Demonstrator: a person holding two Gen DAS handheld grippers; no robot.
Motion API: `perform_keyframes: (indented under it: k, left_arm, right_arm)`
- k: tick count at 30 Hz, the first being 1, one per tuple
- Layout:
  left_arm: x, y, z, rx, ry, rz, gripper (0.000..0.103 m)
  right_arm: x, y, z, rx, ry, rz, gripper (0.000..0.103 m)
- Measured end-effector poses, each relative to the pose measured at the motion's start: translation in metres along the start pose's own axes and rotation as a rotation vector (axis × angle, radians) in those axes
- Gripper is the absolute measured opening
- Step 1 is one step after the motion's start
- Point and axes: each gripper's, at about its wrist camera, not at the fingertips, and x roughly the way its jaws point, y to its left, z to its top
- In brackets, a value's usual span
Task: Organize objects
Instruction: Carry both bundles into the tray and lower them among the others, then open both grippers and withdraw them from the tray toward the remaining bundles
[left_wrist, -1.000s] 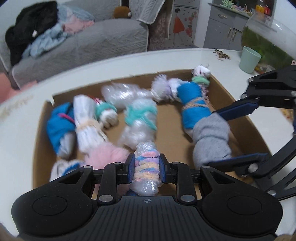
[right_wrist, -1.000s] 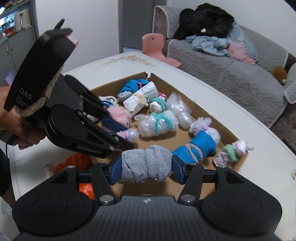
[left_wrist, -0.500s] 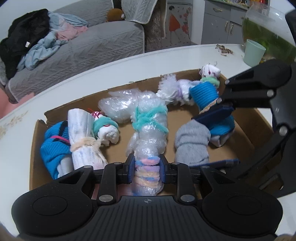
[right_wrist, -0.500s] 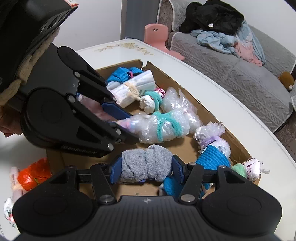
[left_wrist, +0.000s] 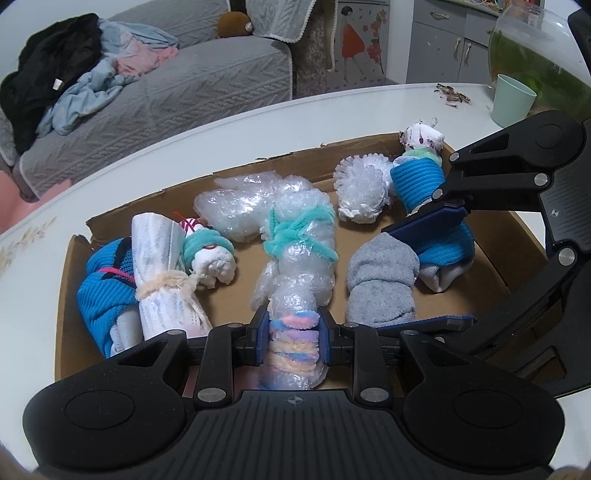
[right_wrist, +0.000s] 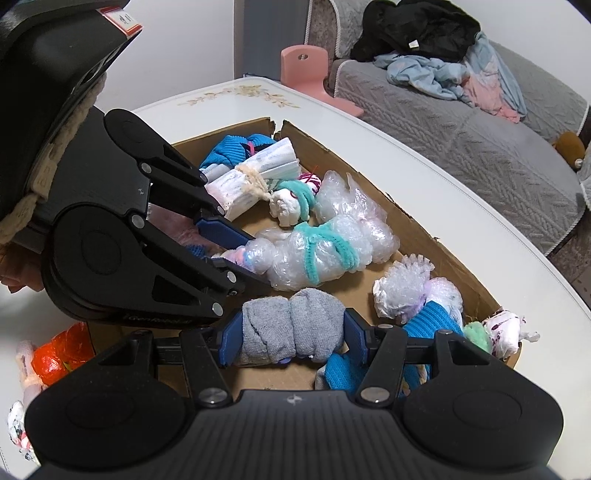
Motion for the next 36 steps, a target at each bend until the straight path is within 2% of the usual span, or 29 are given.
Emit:
perform_keyframes:
  k: [5, 13, 16, 23, 27, 29, 32, 36]
  left_arm:
    - [-0.001, 0.001, 0.001, -0.007, 0.008, 0.005, 0.035]
    - [-0.013, 0.005, 0.002, -0.028, -0.008, 0.039, 0.065]
    - [-0.020, 0.008, 0.005, -0.048, -0.011, 0.031, 0.069]
    - [-0.047, 0.002, 0.009, -0.002, -0.020, 0.041, 0.073]
    - [-0.074, 0.001, 0.011, 0.007, -0.027, 0.036, 0.083]
    - [-0.091, -0.002, 0.008, 0.034, -0.032, 0.027, 0.086]
    - [-0.112, -0.008, -0.003, 0.077, -0.023, 0.027, 0.089]
    - [-0.131, -0.017, -0.030, 0.087, 0.032, 0.008, 0.094]
  right_arm:
    - [0.000, 0.000, 0.001, 0.002, 0.007, -0.009, 0.057]
    - [-0.005, -0.001, 0.001, 0.002, 0.007, -0.023, 0.063]
    - [-0.013, -0.001, 0.002, 0.000, -0.007, -0.045, 0.069]
    - [-0.030, 0.004, 0.006, 0.009, -0.039, -0.043, 0.075]
    - [-0.050, 0.011, 0.008, 0.035, -0.073, -0.037, 0.078]
    - [-0.062, 0.018, 0.007, 0.049, -0.089, -0.037, 0.085]
    - [-0.079, 0.033, 0.004, 0.042, -0.101, -0.055, 0.088]
    - [-0.096, 0.059, -0.006, 0.063, -0.108, -0.059, 0.093]
